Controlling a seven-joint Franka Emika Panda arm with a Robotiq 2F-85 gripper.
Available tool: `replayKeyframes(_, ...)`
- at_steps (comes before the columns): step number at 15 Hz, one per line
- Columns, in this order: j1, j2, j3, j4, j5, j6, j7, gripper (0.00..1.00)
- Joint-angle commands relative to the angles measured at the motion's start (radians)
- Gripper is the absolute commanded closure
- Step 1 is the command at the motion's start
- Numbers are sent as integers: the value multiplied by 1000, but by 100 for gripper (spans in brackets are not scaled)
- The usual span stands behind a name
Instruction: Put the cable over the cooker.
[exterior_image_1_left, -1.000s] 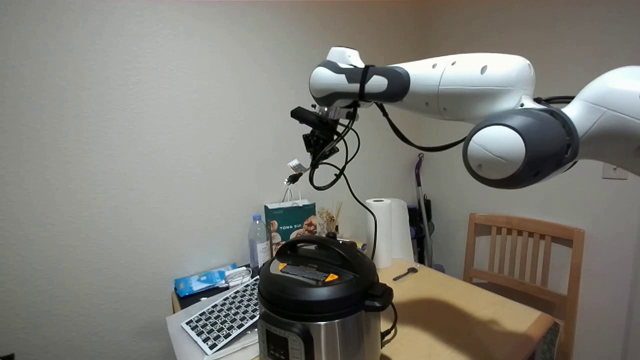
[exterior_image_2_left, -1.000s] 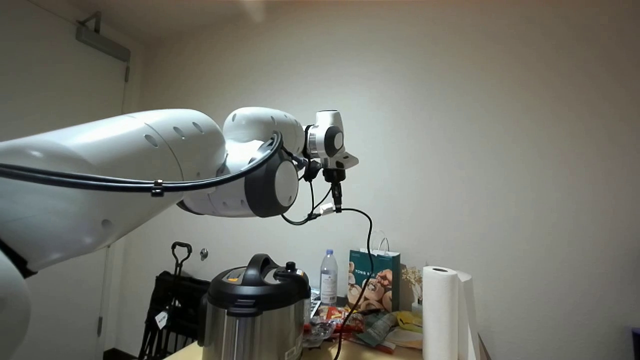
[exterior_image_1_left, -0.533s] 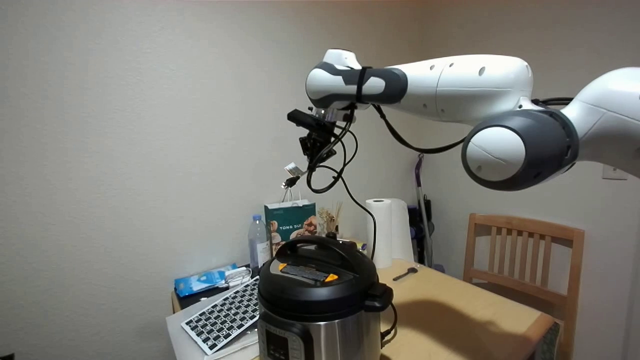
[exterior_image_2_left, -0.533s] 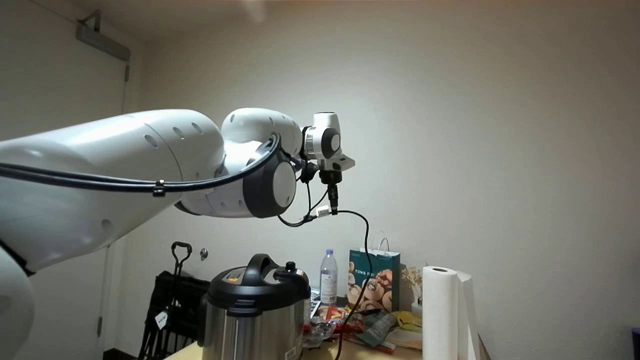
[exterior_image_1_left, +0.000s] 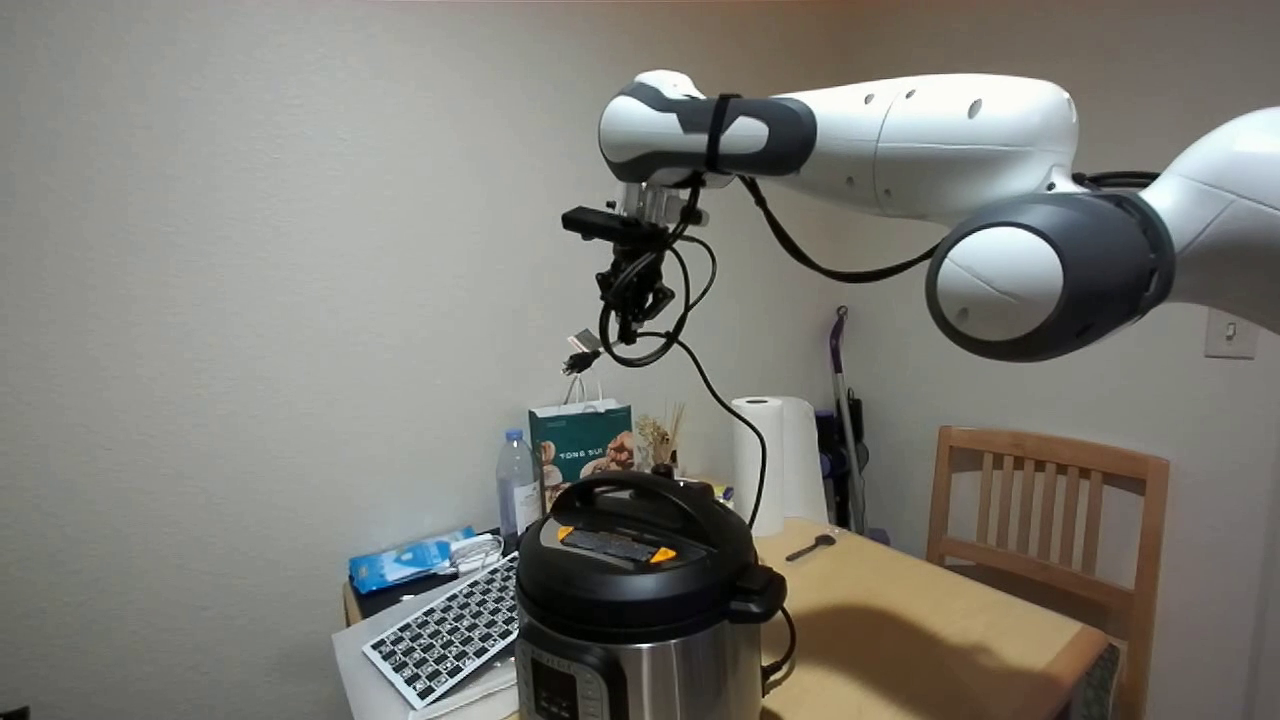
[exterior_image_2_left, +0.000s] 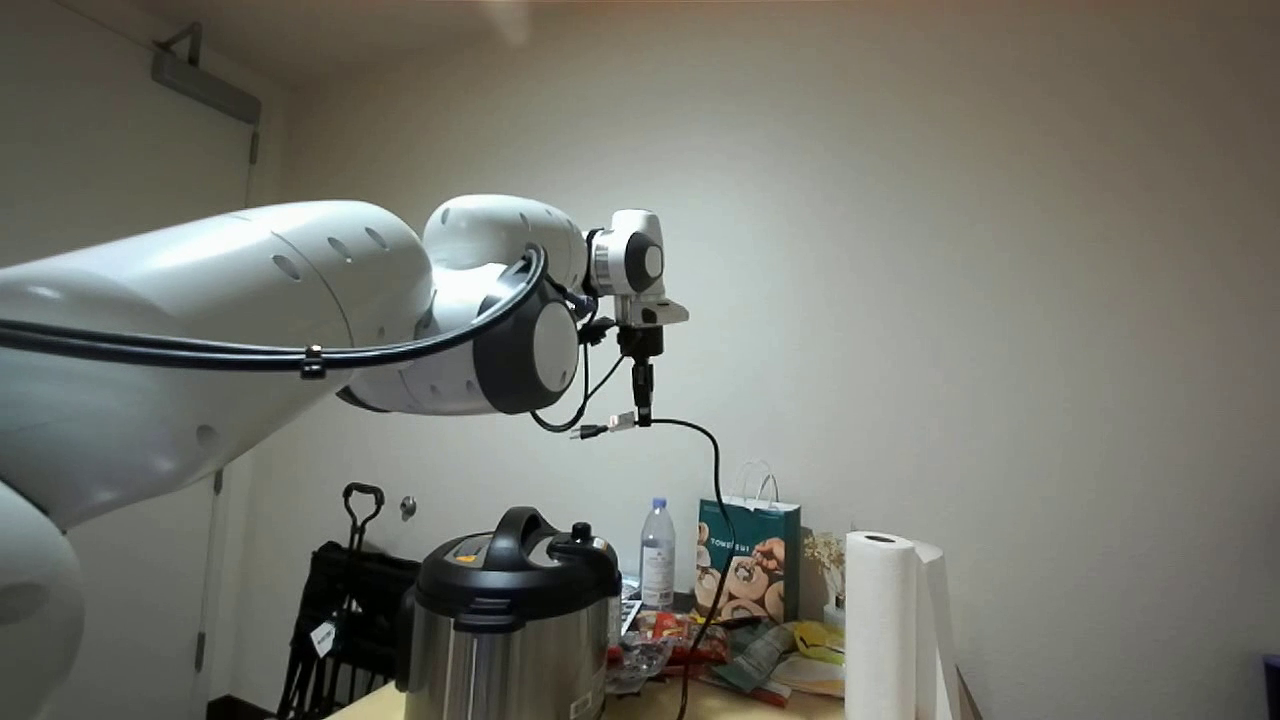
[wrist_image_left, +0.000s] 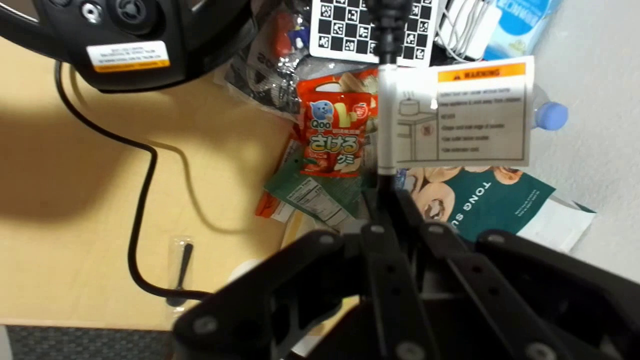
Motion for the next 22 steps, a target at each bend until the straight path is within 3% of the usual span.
replayKeyframes(1, 1, -19, -2, -27, 1, 4, 3, 92)
replayKeyframes(7, 1, -17, -2, -35, 2, 8, 3, 92)
replayKeyframes(8, 1, -17, -2, -35, 2, 8, 3, 98)
replayKeyframes(14, 14, -79, 63, 0, 47, -247, 56, 98)
replayKeyframes(18, -3, -118, 139, 1, 142, -401, 79, 98)
replayKeyframes(19, -7, -121, 154, 1, 163, -419, 64, 98)
replayKeyframes(20, 17, -123, 104, -29, 119, -360, 58, 98)
replayKeyframes(21, 18, -128, 106, -31, 124, -364, 58, 92)
replayKeyframes(22, 20, -129, 102, -34, 123, -362, 58, 92)
